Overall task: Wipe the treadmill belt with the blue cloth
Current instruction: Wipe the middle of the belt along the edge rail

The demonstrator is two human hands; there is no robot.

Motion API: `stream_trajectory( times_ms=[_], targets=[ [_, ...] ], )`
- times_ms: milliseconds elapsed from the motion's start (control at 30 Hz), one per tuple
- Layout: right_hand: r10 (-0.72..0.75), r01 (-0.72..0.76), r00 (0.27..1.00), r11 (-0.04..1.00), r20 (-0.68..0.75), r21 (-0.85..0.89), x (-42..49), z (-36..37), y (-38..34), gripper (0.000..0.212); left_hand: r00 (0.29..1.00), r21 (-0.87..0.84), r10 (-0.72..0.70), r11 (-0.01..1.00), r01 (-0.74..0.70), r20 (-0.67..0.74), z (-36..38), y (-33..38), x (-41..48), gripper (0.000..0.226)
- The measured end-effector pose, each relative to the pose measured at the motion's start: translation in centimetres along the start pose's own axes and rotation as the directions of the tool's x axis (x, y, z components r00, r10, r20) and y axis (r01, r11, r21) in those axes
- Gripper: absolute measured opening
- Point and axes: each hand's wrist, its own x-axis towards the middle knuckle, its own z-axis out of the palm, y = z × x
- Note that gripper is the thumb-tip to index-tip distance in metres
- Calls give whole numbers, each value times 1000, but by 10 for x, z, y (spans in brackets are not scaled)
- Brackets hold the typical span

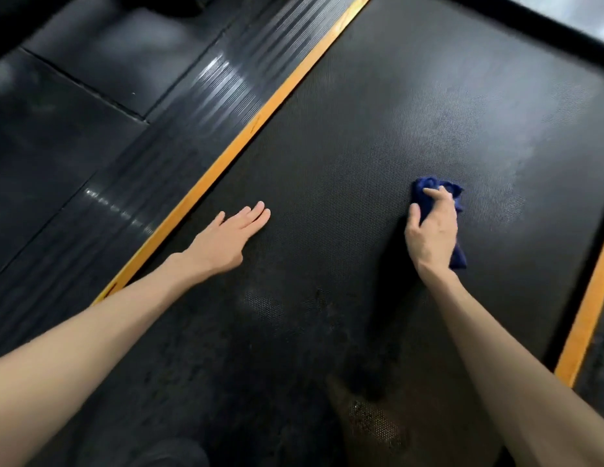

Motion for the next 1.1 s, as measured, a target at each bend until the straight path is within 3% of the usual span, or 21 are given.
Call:
stream_trajectory(
  times_ms=[67,167,267,333,400,433,467,567,633,667,700,767,867,933,967,1000,1033,1100],
  targets=[
    [-151,150,986,988,66,22,-28,23,-18,36,994,-92,29,995,-39,-108,9,-8,-6,88],
    [-397,393,891,917,222,60,-102,54,-49,38,943,-230,-38,972,-41,-331,26,-8,-20,80],
    [-491,512,806,859,330,28,-188,82,-81,52,891,-262,-99,965,-24,-443,37,-14,-33,75],
    [-583,627,688,777,433,50,-221,86,-90,62,862,-353,-242,932,79,-445,34,-15,-41,71],
    [-674,752,562,658,479,45,-205,76,-75,63,852,-366,-298,921,137,-431,34,-15,-50,64],
    [-668,752,582,659,463,7,-190,68,-62,60,864,-330,-272,935,132,-425,35,-16,-55,59],
    [-631,711,657,700,412,-61,-171,59,-48,56,875,-288,-237,950,119,-423,36,-19,-61,54],
    [-348,378,924,892,159,-248,-122,31,-8,48,885,-203,-216,969,142,-413,35,-29,-78,44],
    [-149,147,989,963,11,-224,-117,32,-12,49,880,-201,-255,962,187,-400,35,-32,-87,44],
    [-106,98,994,973,-27,-211,-125,43,-25,51,883,-193,-267,959,205,-387,36,-31,-90,45],
    [-127,122,992,971,-10,-207,-140,56,-41,54,891,-182,-268,960,214,-367,37,-30,-93,47],
    [-302,326,941,930,155,-168,-189,84,-77,62,912,-186,-259,960,208,-318,40,-28,-96,52],
    [-558,625,685,780,468,16,-258,101,-111,79,918,-242,-284,945,220,-277,40,-33,-98,51],
    [-673,742,508,659,537,123,-255,98,-106,82,914,-257,-312,935,246,-260,38,-40,-99,47],
    [-709,784,455,606,539,135,-243,95,-100,79,915,-252,-320,932,259,-245,37,-42,-100,47],
    [-717,797,448,591,534,125,-226,92,-94,74,918,-247,-326,931,270,-225,37,-44,-101,48],
    [-707,785,492,613,508,92,-205,91,-90,67,921,-246,-333,928,281,-201,39,-44,-102,50],
    [-627,688,661,726,411,1,-154,93,-87,61,928,-259,-350,915,309,-130,44,-40,-108,57]
  ],
)
